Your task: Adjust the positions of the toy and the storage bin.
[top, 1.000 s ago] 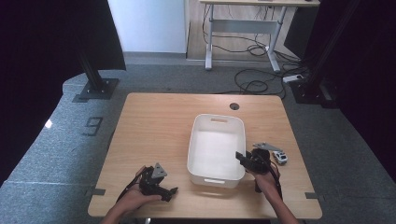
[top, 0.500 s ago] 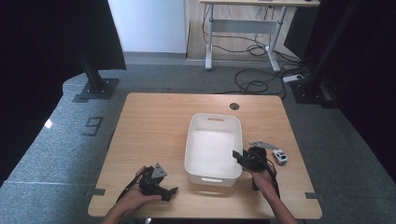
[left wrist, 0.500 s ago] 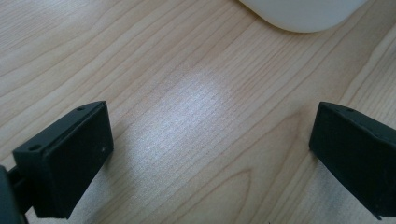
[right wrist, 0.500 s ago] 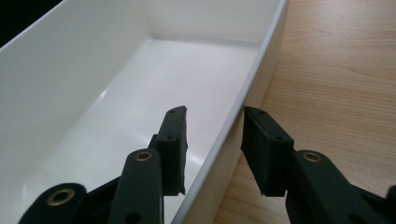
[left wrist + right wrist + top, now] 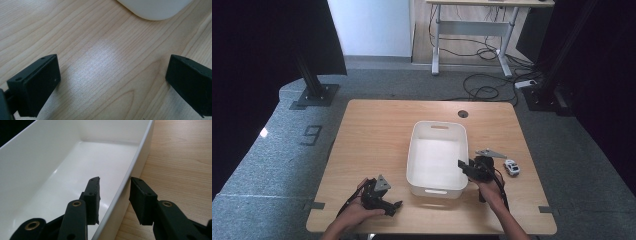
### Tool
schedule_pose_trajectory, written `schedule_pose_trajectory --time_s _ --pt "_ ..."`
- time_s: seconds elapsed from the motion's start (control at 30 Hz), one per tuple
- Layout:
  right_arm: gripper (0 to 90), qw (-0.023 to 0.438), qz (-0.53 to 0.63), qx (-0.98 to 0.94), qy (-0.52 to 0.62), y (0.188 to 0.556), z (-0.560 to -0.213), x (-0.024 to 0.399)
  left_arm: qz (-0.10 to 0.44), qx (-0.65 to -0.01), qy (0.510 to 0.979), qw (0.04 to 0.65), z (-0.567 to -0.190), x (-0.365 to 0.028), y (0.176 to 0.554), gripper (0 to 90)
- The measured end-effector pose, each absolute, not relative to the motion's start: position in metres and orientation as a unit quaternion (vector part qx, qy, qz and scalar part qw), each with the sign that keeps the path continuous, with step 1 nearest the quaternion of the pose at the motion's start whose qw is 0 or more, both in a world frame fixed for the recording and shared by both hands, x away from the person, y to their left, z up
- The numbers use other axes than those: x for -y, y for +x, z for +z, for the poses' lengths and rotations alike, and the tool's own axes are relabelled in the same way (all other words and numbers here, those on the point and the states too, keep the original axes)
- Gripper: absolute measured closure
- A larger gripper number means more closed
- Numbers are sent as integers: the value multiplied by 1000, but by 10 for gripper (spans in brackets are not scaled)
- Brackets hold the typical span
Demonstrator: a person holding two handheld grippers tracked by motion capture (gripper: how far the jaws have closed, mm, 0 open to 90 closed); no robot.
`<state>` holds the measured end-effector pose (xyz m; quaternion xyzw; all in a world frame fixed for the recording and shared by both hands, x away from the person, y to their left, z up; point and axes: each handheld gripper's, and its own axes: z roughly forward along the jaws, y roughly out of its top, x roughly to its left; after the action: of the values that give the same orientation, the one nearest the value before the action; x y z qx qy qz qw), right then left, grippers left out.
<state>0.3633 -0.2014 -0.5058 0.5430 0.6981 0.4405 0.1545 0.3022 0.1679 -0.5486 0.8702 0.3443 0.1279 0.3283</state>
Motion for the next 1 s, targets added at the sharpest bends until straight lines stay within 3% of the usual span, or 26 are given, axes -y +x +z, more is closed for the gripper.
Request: schedule_pose_trajectory --time_s 0.37,0.6,1.0 --pt "565 163 439 -711 525 365 -506 201 128 -345 870 329 -549 -170 300 0" --pt "386 183 461 -719 487 361 -500 205 128 -344 870 329 -549 -170 299 0" --pt "300 191 476 -713 478 352 -487 231 127 -341 871 329 -549 -171 300 0"
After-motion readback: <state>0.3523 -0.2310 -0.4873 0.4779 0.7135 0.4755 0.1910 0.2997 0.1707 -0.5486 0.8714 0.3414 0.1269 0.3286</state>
